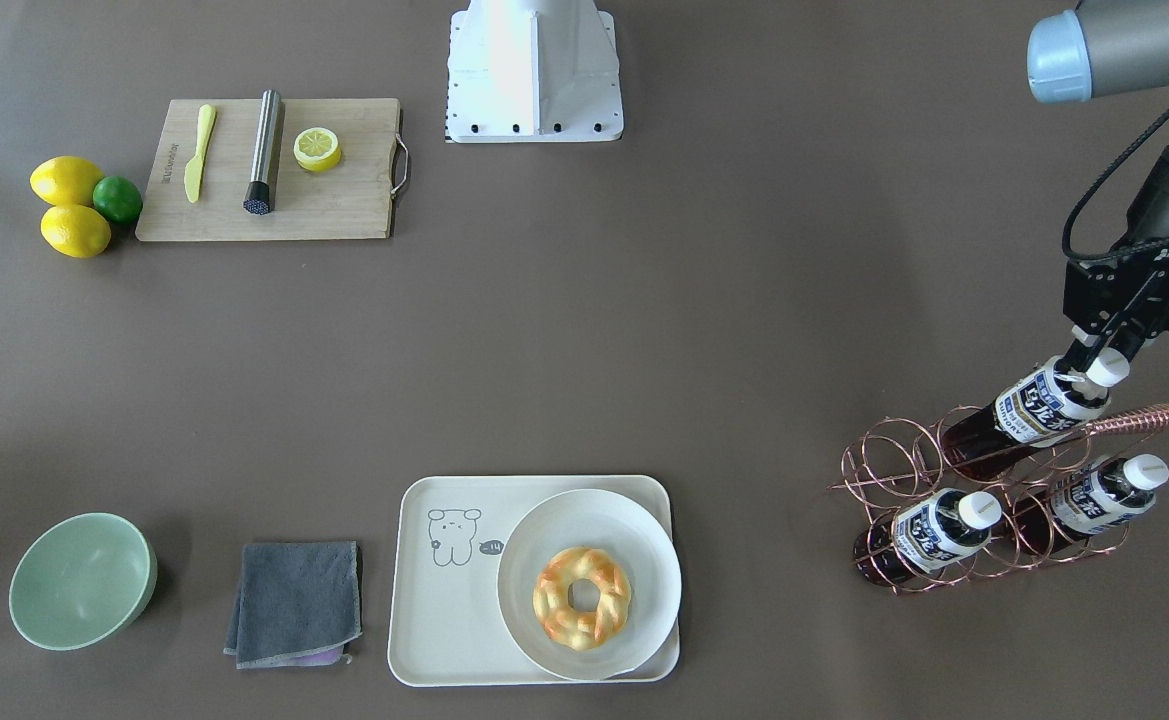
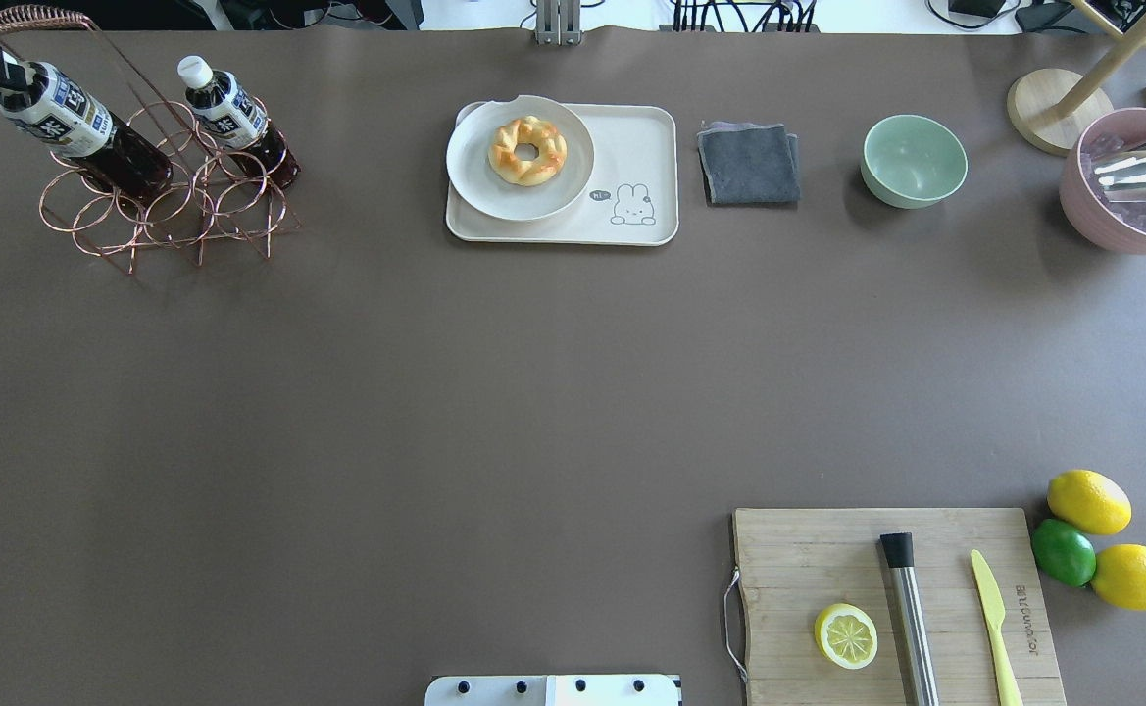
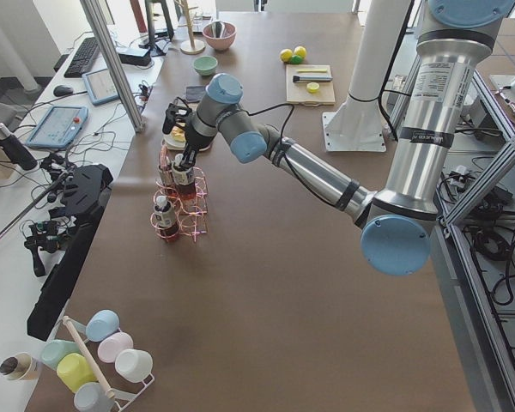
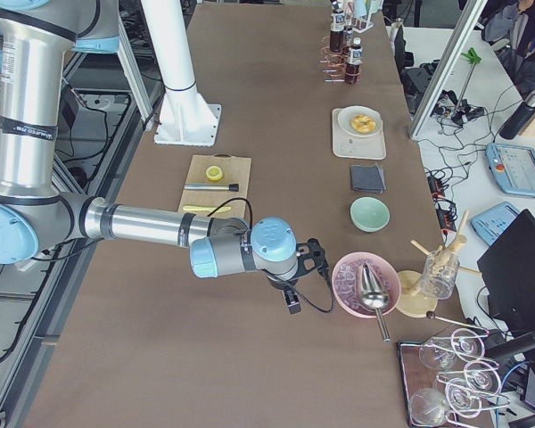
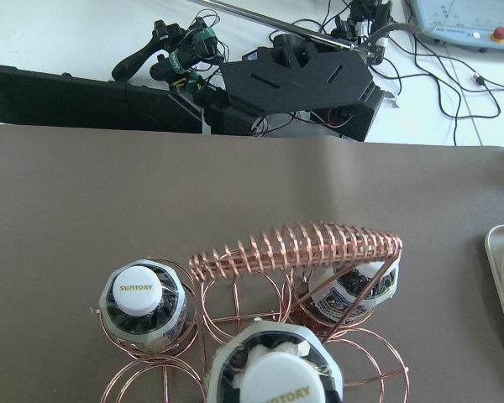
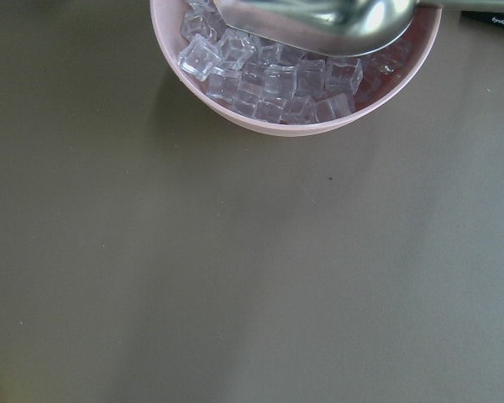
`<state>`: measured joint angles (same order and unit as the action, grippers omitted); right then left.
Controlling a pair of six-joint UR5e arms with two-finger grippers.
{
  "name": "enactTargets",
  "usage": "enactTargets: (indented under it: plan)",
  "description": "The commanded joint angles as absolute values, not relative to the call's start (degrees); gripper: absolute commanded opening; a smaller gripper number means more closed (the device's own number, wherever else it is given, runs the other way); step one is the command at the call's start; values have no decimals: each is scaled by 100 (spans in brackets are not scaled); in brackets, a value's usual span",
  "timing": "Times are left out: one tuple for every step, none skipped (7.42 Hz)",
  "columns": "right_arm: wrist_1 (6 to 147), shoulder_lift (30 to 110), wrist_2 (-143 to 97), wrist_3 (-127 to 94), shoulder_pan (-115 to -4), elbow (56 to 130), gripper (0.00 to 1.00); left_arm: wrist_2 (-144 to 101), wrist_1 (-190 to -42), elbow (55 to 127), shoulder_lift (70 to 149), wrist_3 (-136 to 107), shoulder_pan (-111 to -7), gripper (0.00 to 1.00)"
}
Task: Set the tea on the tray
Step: 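Grasp the tea bottle with the left gripper and lift it from the rack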
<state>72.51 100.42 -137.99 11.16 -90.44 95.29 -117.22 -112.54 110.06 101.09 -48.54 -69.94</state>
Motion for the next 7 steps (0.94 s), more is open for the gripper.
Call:
enactTargets:
  plan:
    - [7251, 10055, -13808, 1116, -9044, 9510, 100, -11812, -10709, 11686, 9932, -4825, -7242, 0]
    - [7251, 10063, -13799, 1116, -9044, 9510, 100, -11812, -10192, 12151, 9862, -4834, -7242, 0]
    - [7251, 10063, -13808, 1116, -9044, 9518, 100, -11812, -9682, 12695, 9757, -4843, -7164, 0]
    - [7251, 10063, -13799, 1116, -9044, 9519, 100, -11812, -9155, 13187, 9686, -4878, -6998, 0]
    - [7251, 10063, -13799, 1116, -9044, 9519, 100, -11778, -8845, 13471, 9790, -4930, -6683, 0]
    - [7251, 10063, -13808, 1116, -9044, 9519, 100, -11743, -8711, 13491, 10130, -4931, -6471, 0]
    - [7251, 10055, -13808, 1116, -9044, 9519, 100, -11507, -8327, 13491, 10630, -4931, -6129, 0]
